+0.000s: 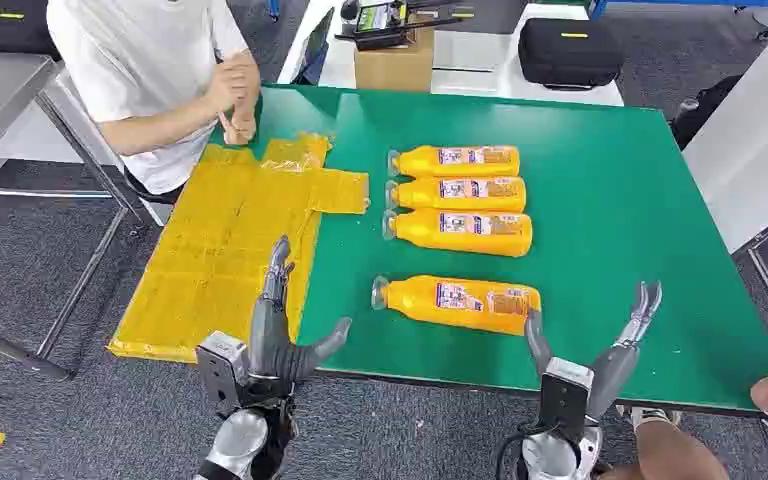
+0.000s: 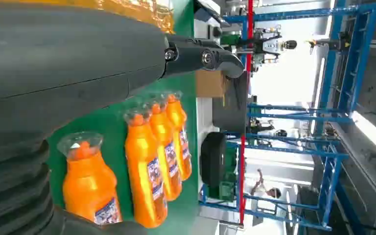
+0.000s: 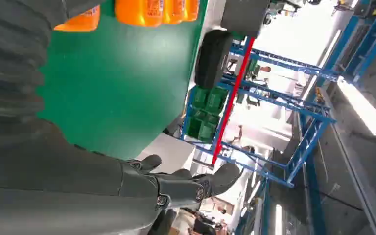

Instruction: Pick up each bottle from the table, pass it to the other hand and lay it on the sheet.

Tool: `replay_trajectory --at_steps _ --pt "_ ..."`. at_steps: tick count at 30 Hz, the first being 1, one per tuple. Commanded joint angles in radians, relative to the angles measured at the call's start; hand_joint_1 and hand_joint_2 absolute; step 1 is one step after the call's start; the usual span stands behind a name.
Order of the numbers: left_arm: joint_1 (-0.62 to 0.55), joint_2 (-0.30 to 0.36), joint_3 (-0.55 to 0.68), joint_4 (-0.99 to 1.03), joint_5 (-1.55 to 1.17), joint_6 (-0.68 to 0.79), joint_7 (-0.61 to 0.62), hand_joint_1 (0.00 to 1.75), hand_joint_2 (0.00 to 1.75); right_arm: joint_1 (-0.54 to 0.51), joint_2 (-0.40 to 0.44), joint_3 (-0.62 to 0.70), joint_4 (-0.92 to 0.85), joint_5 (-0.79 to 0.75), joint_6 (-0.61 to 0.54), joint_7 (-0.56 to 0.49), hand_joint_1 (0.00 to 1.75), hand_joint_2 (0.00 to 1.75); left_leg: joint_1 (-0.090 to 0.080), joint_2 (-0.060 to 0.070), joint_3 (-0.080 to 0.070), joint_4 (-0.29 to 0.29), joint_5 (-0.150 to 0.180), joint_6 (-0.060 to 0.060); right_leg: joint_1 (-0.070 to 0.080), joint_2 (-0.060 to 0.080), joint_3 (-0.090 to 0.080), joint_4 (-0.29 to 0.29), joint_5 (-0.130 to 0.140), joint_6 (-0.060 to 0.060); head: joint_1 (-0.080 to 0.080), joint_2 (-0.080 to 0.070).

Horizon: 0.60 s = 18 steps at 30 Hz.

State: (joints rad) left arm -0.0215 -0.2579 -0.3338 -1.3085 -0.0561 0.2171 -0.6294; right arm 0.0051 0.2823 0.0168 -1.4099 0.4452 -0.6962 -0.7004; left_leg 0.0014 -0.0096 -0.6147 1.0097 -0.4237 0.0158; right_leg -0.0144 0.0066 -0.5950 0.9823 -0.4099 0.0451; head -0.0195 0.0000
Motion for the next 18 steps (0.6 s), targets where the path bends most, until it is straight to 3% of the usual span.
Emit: replay_trajectory --at_steps 1,18 --pt "0.007 0.037 0.008 0.006 0.0 0.001 -0.002 0.0 1.75 -0.013 -0.016 0.028 0.033 -0.008 -0.002 0.002 0.0 1.75 0.0 0.001 0.002 -0.001 -0.001 -0.001 0.0 0.0 0.002 -0.001 0.0 -0.001 0.0 0.0" --pt "0.056 0.056 0.047 -0.028 0.001 0.016 -0.011 0.0 1.75 -0.06 -0.017 0.069 0.1 -0.022 -0.002 0.002 0.0 1.75 0.001 0.004 0.004 -0.001 -0.001 -0.001 0.001 0.003 0.003 -0.001 0.0 -0.001 0.0 0.0"
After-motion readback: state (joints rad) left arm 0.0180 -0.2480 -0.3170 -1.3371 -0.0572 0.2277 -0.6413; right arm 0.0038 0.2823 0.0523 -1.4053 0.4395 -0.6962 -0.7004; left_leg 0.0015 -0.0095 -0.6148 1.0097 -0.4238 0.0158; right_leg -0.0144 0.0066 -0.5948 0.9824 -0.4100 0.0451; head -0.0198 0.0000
